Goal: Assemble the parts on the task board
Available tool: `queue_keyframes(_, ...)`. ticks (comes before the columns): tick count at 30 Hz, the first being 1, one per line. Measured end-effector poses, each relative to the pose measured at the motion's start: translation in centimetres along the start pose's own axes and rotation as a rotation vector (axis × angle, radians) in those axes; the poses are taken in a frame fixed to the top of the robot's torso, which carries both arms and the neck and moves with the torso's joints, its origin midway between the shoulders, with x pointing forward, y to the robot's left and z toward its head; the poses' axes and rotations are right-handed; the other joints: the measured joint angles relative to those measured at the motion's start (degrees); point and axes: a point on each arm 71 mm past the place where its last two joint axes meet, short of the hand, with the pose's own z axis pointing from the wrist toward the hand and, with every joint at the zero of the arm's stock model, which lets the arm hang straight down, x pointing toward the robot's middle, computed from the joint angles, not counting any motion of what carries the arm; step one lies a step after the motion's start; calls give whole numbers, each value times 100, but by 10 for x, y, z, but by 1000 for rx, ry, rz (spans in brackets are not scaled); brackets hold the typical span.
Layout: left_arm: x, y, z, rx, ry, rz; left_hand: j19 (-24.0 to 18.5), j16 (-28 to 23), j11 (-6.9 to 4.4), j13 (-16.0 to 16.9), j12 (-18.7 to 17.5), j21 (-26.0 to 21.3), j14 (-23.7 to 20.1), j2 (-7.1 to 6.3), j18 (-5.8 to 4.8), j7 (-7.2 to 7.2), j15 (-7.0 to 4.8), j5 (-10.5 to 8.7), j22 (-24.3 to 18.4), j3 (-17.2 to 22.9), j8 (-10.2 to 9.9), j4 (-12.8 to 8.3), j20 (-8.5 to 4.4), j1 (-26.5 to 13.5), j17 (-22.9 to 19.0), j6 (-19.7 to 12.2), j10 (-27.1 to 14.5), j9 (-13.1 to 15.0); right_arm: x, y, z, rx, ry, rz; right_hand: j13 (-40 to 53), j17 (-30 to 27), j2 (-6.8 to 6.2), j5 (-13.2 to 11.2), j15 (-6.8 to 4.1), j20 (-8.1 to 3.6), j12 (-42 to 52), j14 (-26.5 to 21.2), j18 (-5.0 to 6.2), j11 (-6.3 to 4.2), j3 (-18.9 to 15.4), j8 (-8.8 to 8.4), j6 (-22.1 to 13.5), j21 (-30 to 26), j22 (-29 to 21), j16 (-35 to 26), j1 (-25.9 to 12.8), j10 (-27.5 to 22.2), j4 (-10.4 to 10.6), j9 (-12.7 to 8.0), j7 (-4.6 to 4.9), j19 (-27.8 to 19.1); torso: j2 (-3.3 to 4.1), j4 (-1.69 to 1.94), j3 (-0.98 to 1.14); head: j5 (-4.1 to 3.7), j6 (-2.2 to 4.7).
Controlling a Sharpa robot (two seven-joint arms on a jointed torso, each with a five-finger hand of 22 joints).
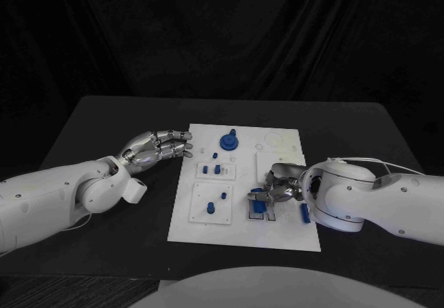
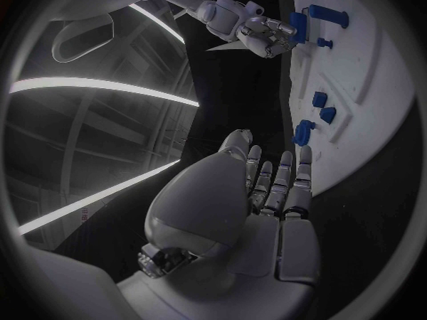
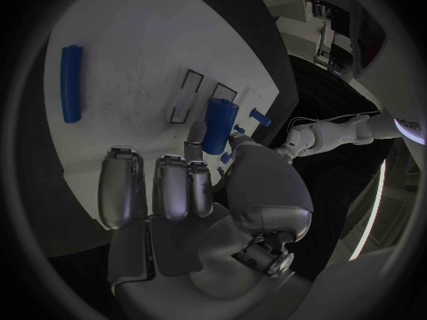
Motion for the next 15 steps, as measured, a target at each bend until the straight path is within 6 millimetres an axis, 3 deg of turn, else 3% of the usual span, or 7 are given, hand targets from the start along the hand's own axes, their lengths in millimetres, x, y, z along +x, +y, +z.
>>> queue_keyframes(4,0,0,0,-3,1,-1,0,0,21,0,-22,23,-1,0,0,0,-1,0,0,0,-23,0,0,0,0,0,-21,-5,1,-1,0,5,5,-1,0,0,-57,-707,0,0,0,0,0,0,-196,0,-53,0,0,-10,-194,0,21,31,27,0,0,-1,0,4,0)
queue_keyframes(6,0,1,0,-5,2,-1,0,0,21,0,-22,23,-1,0,1,0,-1,0,0,0,-23,0,0,0,0,0,-21,-5,1,-2,0,7,5,-1,0,0,-161,-1116,0,0,0,0,0,0,-279,-34,-98,-23,0,-24,-307,0,33,48,36,0,0,-1,-1,6,0)
queue_keyframes(10,0,1,0,-9,3,-2,0,0,41,0,-22,23,18,0,1,0,18,0,0,0,-23,0,0,0,0,0,-1,-5,1,-3,-1,9,4,0,0,0,-355,-1509,0,0,0,0,0,0,-377,-34,-120,-23,2,-24,-501,0,56,71,57,0,0,-2,-1,8,0)
queue_keyframes(11,0,1,0,-10,4,-3,0,0,41,0,-22,23,18,0,1,0,18,0,0,0,-23,0,0,0,0,0,-1,-5,1,-4,-1,10,3,1,0,0,-364,-1533,0,0,0,0,0,0,-377,-34,-120,-23,3,-24,-509,0,56,71,57,0,0,-2,-1,8,0)
queue_keyframes(13,0,1,0,-12,4,-3,0,22,42,0,-22,23,18,2,1,0,18,0,0,10,-23,-9,0,-2,0,0,-1,-5,0,-4,-1,10,2,2,0,0,-276,-1360,0,0,0,0,0,0,-341,-32,-120,-23,5,-24,-518,0,44,103,57,0,0,-2,-1,8,0)
queue_keyframes(15,-1,1,0,-14,4,-3,0,22,41,0,-22,23,18,22,1,0,18,0,0,16,-23,-17,0,-22,0,0,-1,-5,1,-4,-2,8,1,3,0,-1,-126,-776,0,0,0,0,0,0,-245,21,-117,-23,5,-24,-392,0,24,165,54,0,0,-2,0,7,0)
